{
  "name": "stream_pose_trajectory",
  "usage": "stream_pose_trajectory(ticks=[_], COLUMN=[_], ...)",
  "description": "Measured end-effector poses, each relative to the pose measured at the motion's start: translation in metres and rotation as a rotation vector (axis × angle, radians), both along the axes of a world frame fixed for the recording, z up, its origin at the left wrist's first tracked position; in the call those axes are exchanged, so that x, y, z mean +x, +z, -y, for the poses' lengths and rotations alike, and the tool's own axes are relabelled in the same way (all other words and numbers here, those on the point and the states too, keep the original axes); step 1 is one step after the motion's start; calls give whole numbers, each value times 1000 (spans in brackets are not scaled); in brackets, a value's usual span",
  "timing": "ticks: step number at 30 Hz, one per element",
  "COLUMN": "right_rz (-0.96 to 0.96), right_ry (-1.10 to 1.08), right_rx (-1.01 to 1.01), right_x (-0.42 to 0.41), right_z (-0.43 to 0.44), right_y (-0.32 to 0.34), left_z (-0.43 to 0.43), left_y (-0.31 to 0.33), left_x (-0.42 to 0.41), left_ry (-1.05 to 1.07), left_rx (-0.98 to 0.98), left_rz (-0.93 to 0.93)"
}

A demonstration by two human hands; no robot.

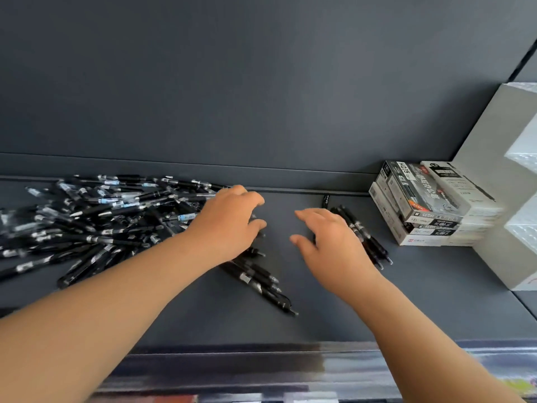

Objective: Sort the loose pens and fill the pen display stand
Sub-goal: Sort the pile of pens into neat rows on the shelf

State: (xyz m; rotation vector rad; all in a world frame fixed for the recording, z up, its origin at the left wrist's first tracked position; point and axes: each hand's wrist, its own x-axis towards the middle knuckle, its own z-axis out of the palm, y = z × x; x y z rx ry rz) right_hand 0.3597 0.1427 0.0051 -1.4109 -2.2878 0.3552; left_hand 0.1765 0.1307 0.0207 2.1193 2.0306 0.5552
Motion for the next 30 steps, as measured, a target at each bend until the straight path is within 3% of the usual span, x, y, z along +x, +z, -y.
stream_pose_trajectory(ticks=[6,13,21,23,27,30], right_rz=[47,199,114,73,-25,77], right_ry=[107,49,-41,-44,-95,-56], right_rx=[-97,-250,-455,-420,-162,-128], right_x=[-35,-50,-50,-51,-58,-64], right_z=[25,40,39,37,24,12], right_y=[0,-2,-5,-5,-4,-13], left_z=[37,57,63,65,68,69], left_y=[-1,-9,-28,-29,-28,-29], left_x=[-43,-63,-47,-51,-53,-52], left_ry=[-37,-114,-292,-292,-306,-292], left_rx=[-27,-15,-10,15,45,47], left_rz=[-47,-104,-184,-184,-183,-200])
